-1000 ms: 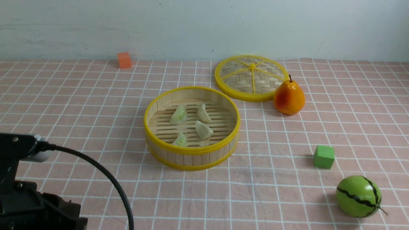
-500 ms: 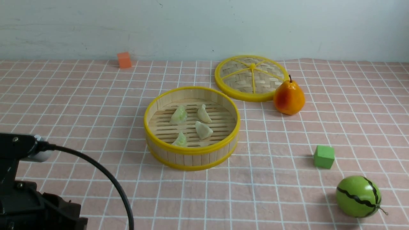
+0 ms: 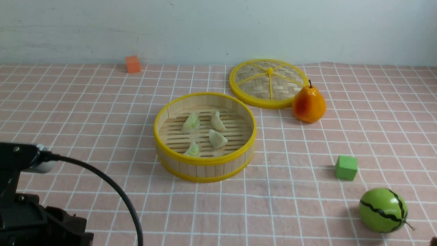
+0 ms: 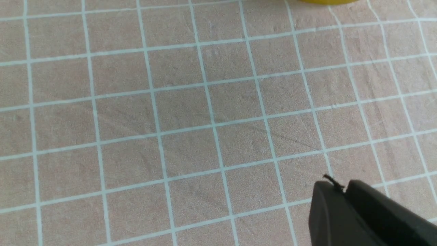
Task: Put the dumplings into the steamer on the table with the pink tablecloth.
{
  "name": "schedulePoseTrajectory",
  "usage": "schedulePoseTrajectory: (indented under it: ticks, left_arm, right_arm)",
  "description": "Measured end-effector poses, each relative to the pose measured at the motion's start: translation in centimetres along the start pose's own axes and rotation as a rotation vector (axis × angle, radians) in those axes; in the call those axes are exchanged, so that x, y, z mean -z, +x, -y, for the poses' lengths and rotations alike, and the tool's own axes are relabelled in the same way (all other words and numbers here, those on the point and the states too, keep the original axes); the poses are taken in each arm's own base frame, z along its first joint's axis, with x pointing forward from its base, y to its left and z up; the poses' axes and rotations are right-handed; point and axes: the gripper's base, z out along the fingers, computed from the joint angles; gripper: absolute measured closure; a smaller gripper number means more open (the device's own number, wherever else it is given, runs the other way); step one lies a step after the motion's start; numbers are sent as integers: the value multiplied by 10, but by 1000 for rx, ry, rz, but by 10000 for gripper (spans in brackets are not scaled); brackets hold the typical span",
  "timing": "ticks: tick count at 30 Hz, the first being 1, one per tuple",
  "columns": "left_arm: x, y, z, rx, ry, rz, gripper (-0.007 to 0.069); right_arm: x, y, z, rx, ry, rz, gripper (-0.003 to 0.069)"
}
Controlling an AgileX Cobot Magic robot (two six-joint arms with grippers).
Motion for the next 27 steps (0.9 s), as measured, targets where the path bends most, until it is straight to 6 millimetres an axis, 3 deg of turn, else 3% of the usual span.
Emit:
schedulePoseTrajectory:
  ticks: [4, 9, 16, 27]
  left_arm:
    - [0, 0, 0, 0, 0, -1, 567]
    - [0, 1, 0, 0, -1, -6, 563]
    - [0, 1, 0, 0, -2, -6, 557]
    - [0, 1, 0, 0, -2, -6, 552]
  right_arm:
    - [6, -1, 7, -90, 123, 64, 659]
    - [7, 3, 12, -38, 215, 21, 655]
    - [8, 15, 12, 0, 225, -114, 653]
    - [9, 16, 12, 4, 227, -154, 642]
